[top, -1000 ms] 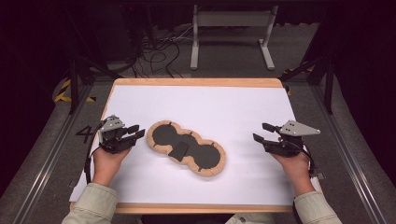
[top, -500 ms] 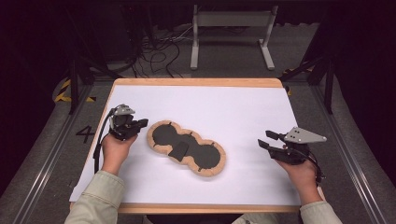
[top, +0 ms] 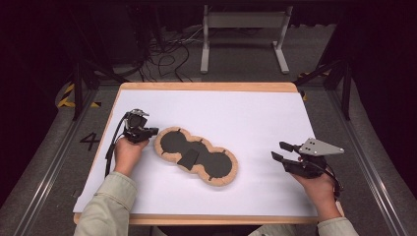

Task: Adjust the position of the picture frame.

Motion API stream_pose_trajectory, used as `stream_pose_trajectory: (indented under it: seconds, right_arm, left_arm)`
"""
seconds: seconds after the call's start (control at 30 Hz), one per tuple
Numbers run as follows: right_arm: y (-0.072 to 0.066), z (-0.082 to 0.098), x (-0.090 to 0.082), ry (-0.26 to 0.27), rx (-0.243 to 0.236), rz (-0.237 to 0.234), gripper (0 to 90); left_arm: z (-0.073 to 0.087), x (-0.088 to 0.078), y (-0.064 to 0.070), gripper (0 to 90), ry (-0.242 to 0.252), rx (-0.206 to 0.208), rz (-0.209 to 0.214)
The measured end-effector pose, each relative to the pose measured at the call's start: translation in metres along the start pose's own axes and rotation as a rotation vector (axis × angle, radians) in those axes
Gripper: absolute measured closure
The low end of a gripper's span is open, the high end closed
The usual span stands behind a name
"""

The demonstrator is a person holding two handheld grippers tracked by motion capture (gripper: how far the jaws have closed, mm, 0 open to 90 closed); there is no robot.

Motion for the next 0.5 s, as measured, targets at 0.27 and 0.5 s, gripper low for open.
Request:
stream_pose_trajectory:
  seconds: [0.27,0.5]
  right_arm:
    - [-0.002,0.000,-0.009,0.007,-0.004,0.004,51.7]
    - [-0.002,0.001,-0.007,0.004,0.000,0.001,51.6]
  left_arm:
    - [-0.001,0.007,-0.001,90.0,-0.032,0.017,0.017]
    - [-0.001,0.006,0.009,90.0,-0.083,0.041,0.030]
Point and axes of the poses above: each handheld gripper's, and its own axes: x roughly forward along the jaws, z roughly out of its underside, y roughly to its right, the point moved 2 cm from there along x, roughly forward along the jaws, and after that the axes turned 5 degrees about z, right-handed, at the moved point
